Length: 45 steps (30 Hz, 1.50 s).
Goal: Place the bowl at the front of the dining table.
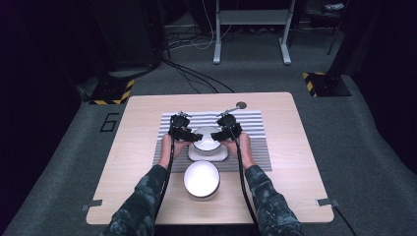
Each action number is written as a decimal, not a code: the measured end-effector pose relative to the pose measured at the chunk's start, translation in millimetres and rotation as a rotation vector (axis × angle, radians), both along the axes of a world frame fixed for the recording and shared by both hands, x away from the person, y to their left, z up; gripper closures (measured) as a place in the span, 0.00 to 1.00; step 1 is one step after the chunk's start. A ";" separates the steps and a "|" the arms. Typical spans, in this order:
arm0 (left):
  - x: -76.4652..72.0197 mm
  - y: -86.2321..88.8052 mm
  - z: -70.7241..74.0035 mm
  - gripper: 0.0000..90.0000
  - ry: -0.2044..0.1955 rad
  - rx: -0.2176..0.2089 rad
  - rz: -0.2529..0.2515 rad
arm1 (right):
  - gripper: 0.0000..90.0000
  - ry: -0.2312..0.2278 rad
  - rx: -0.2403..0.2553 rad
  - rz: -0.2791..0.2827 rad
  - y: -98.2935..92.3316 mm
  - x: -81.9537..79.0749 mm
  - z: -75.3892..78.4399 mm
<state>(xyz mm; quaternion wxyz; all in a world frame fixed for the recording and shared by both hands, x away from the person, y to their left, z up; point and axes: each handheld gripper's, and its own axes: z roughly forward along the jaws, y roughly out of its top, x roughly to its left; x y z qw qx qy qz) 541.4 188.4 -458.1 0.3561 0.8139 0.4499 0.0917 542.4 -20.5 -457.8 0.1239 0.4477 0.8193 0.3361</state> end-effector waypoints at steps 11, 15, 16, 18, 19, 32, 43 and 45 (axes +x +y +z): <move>-13.2 4.1 18.6 0.17 -0.022 -0.002 -0.039 | 0.13 -0.029 0.006 0.041 -5.0 -15.5 14.9; -20.6 4.0 25.1 0.15 -0.035 -0.004 -0.055 | 0.08 -0.047 0.004 0.049 -10.4 -22.9 20.3; -22.4 4.1 26.5 0.15 -0.036 -0.003 -0.058 | 0.07 -0.052 0.005 0.050 -12.3 -24.6 21.8; -25.9 3.6 28.5 0.13 -0.040 0.003 -0.066 | 0.06 -0.051 0.011 0.052 -15.5 -28.2 24.1; -27.7 3.4 29.5 0.12 -0.040 0.007 -0.072 | 0.05 -0.057 0.010 0.055 -17.2 -30.1 25.2; -45.8 12.6 33.0 0.04 -0.046 0.022 -0.095 | 0.00 -0.081 0.006 0.075 -29.2 -51.0 34.2; -61.3 30.0 37.1 0.02 -0.064 0.024 -0.093 | 0.00 -0.128 -0.012 0.086 -38.6 -69.6 41.4; -64.2 33.2 37.4 0.02 -0.066 0.018 -0.092 | 0.00 -0.128 -0.014 0.082 -40.3 -73.5 42.6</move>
